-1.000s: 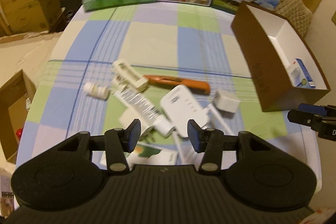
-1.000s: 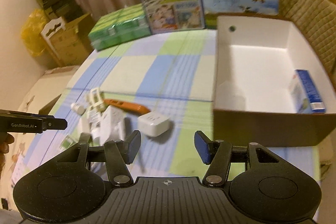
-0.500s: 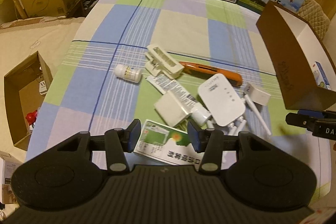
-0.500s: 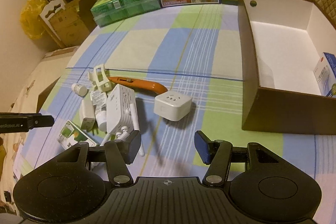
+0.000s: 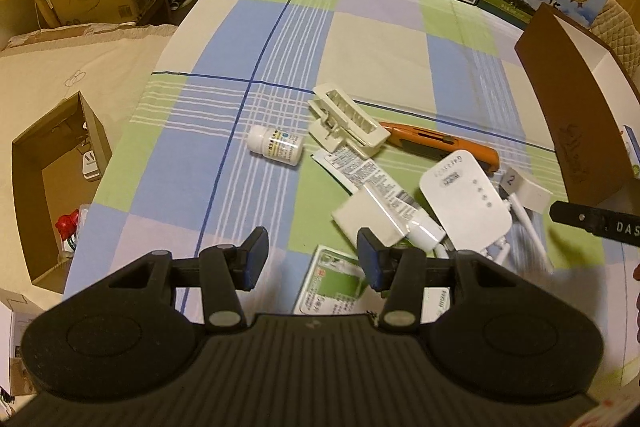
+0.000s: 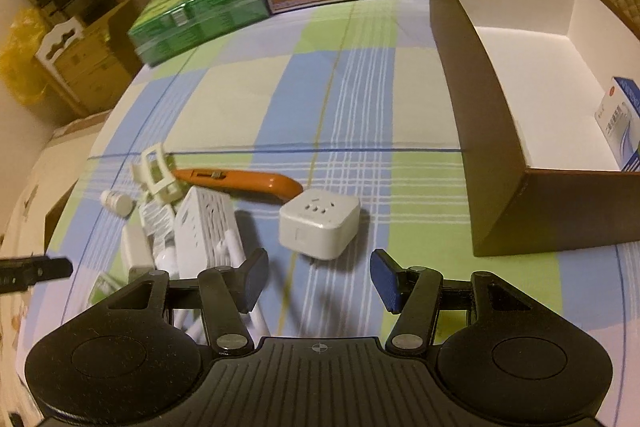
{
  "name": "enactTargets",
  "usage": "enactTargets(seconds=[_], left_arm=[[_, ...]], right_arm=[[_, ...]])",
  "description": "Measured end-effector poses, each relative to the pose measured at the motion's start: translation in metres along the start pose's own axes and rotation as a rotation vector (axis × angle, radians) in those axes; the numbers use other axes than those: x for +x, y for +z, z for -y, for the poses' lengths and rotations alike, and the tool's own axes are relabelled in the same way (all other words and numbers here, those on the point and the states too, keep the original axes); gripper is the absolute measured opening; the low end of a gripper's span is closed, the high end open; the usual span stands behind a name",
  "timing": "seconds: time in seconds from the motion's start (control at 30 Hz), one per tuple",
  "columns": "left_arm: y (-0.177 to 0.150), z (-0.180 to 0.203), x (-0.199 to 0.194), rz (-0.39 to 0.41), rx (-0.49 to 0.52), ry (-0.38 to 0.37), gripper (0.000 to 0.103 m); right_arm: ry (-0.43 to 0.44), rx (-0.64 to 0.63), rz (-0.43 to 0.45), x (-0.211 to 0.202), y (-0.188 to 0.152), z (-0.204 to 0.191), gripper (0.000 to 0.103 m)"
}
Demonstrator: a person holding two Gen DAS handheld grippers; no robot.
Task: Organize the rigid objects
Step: 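Grasp the white pill bottle with the left tool while the right tool grasps the white plug cube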
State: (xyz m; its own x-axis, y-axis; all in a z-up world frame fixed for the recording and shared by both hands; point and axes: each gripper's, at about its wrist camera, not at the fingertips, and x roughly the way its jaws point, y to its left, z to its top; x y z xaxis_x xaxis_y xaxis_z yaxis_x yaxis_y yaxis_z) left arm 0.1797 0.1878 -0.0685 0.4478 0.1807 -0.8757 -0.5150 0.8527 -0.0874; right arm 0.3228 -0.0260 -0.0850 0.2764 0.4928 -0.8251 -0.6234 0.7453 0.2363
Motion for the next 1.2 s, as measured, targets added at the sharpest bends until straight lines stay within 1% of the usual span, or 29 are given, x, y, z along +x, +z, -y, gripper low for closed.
enactTargets(seconds=[0.2,0.37,0.67,0.73,0.77,0.9,1.0,1.2], left_arm=[[0.012,-0.008,0.014,-0.006,0.006,0.007,0.045],[0.019,-0.016,0.026,-0.016,0.011,0.014,0.045],[0.027,-0.027,0.045,-0.032,0.039,0.025,0.045],[0.029,-0.027,0.049,-0.032,0.055,0.022,0.045],[0.029,-0.027,0.051,-0.031,0.064,0.022,0.045],[0.033,-0.028,0.059,-0.019,0.101,0.009,0.046],[0.038,-0.028,0.066,-0.012,0.134,0.002,0.047],[0.046,-0.03,0.083,-0.008,0.196,-0.029,0.048]], right_arm=[[-0.026,0.057,-0.013,0.019,0.008,-0.004,0.054],[-0.071,0.051,-0.026,0.035,0.011,-0.011,0.054],[-0.13,0.087,-0.035,0.057,0.015,-0.016,0.054],[-0.124,0.084,-0.03,0.059,0.016,-0.016,0.053],[-0.132,0.079,-0.03,0.059,0.016,-0.016,0.05],[-0.137,0.064,-0.031,0.059,0.016,-0.015,0.049],[-0.161,0.053,-0.028,0.057,0.016,-0.014,0.049],[-0.163,0.089,-0.028,0.053,0.017,-0.001,0.049]])
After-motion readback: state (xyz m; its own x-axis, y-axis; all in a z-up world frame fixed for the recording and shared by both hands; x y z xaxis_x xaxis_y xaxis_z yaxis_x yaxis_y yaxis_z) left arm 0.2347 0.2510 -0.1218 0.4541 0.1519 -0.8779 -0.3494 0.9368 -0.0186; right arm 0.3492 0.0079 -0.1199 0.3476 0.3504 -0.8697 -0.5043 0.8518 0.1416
